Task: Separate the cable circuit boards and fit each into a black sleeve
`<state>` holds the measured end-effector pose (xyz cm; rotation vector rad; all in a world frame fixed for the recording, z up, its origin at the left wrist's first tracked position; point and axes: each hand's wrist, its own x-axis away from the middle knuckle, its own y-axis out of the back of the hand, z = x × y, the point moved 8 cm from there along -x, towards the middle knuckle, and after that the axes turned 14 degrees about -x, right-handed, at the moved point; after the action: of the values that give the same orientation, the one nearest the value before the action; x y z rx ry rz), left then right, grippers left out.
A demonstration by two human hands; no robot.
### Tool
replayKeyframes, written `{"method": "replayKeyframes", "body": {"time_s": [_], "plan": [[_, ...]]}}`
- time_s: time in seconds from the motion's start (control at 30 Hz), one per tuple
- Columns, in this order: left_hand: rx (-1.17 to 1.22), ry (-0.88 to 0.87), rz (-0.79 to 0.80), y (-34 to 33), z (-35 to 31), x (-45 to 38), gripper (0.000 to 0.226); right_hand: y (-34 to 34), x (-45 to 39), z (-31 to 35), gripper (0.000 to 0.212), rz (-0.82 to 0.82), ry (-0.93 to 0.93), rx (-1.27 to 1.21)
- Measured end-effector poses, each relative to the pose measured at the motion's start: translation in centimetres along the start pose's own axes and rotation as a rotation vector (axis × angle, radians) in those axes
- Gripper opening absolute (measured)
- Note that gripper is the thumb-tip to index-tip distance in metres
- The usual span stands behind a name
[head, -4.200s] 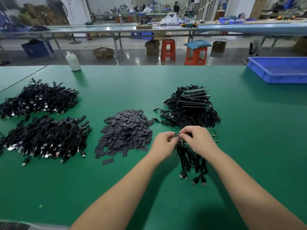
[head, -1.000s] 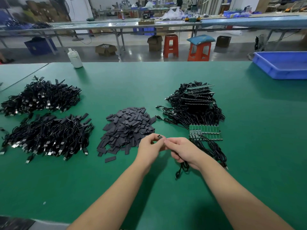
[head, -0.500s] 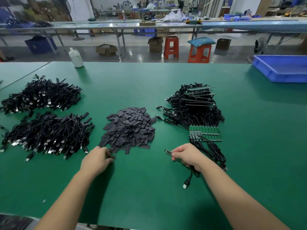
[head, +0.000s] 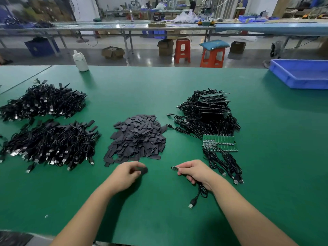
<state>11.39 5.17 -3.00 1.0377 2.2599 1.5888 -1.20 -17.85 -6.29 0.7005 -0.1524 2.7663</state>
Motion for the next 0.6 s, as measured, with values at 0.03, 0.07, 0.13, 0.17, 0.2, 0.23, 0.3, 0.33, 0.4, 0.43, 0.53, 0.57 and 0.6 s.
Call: {"method": "replayKeyframes", "body": {"time_s": [0.03,0.07,0.13,0.17,0.2,0.23,0.3,0.33,0.4,0.43,0.53,0.57,0.6], "plan": [[-0.011,-0.031,-0.012,-0.5,-1.2,-0.3,0.027,0.0,0.0,-0.1,0.018,0.006,-0.001,0.005],[-0.043,-0.054,-0.034,-1.0,-2.2,-0.6,0.028,0.0,0.0,-0.1,0.018,0.012,0.002,0.011],[-0.120,-0.074,-0.086,-1.6,-3.9,-1.1,0.025,-0.1,0.1,-0.2,0.018,0.019,0.014,0.030],[-0.149,-0.089,-0.100,-1.9,-4.5,-1.3,0.025,-0.2,0.2,-0.2,0.018,0.018,0.021,0.036],[-0.174,-0.108,-0.100,-2.3,-5.0,-1.5,0.026,-0.2,0.3,-0.3,0.018,0.017,0.028,0.037],[-0.199,-0.128,-0.087,-2.7,-5.5,-1.6,0.029,-0.3,0.3,-0.3,0.018,0.017,0.034,0.034],[-0.242,-0.169,-0.060,-3.3,-6.1,-1.8,0.035,-0.2,0.5,-0.4,0.019,0.018,0.042,0.037],[-0.252,-0.183,-0.054,-3.5,-6.3,-1.8,0.036,-0.3,0.5,-0.4,0.019,0.017,0.045,0.046],[-0.261,-0.192,-0.056,-3.6,-6.5,-1.8,0.037,-0.3,0.7,-0.6,0.019,0.015,0.052,0.075],[-0.274,-0.192,-0.062,-3.5,-6.6,-1.7,0.036,-0.3,0.7,-0.6,0.019,0.016,0.055,0.085],[-0.219,-0.189,-0.113,-2.8,-6.7,-1.4,0.030,-0.5,0.8,-0.7,0.019,0.018,0.071,0.070],[-0.101,-0.170,-0.121,-2.6,-6.6,-1.3,0.027,-0.5,0.9,-0.7,0.020,0.020,0.079,0.056],[0.042,-0.145,-0.119,-2.6,-6.5,-1.3,0.023,-0.6,0.9,-0.7,0.021,0.020,0.087,0.040]]}}
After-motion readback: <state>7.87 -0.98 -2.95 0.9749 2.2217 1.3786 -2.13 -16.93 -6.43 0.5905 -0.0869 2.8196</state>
